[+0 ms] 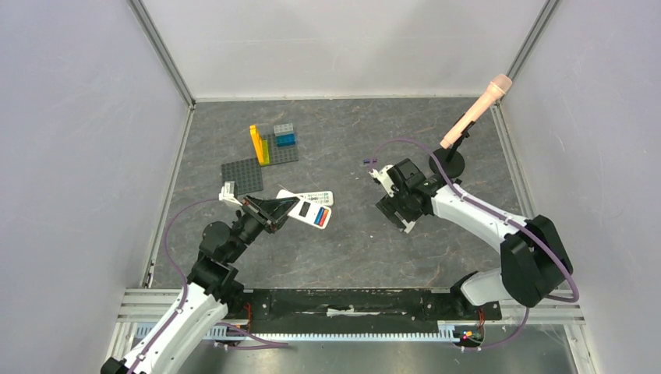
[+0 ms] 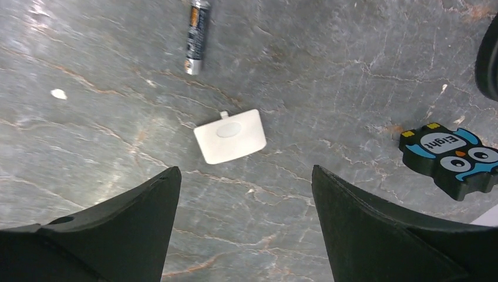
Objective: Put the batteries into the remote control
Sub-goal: Pick up the battery cover at the center of the board.
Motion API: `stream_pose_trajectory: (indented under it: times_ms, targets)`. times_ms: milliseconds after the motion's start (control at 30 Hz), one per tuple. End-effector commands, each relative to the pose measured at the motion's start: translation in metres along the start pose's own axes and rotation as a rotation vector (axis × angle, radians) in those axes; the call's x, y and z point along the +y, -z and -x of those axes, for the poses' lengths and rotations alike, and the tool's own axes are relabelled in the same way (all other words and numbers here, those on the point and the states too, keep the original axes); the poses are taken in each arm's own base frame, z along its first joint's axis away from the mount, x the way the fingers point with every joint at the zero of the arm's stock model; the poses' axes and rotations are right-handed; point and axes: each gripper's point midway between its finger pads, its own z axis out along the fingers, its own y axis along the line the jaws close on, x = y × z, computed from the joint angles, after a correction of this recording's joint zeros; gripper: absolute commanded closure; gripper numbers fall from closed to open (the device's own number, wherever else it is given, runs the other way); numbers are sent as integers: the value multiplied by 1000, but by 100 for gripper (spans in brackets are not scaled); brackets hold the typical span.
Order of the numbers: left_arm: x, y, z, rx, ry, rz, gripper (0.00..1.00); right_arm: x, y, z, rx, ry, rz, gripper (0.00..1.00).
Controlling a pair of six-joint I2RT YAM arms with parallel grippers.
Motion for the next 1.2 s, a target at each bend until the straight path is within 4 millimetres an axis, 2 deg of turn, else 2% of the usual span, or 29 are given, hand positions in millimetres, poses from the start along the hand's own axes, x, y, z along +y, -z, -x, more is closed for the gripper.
stream_pose_trajectory:
  times_ms: [0, 267, 467, 767, 1033, 1167]
  targets:
    - [-37, 1, 1, 9, -74, -124, 98, -5, -8, -10, 62, 109, 54, 15]
    - [-36, 5, 0, 11, -58, -124, 98, -1, -36, -20, 169, 135, 126, 16]
    - [-31, 5, 2, -5, -27, -120, 98, 2, -45, -28, 211, 131, 178, 21]
    - [-44, 6, 2, -4, -22, -170, 98, 13, -51, -46, 285, 108, 265, 27]
    - [-43, 6, 1, 3, -23, -160, 98, 19, -51, -48, 317, 52, 281, 56]
    - [-34, 6, -1, 12, -44, -125, 98, 15, -44, -36, 267, 44, 256, 61]
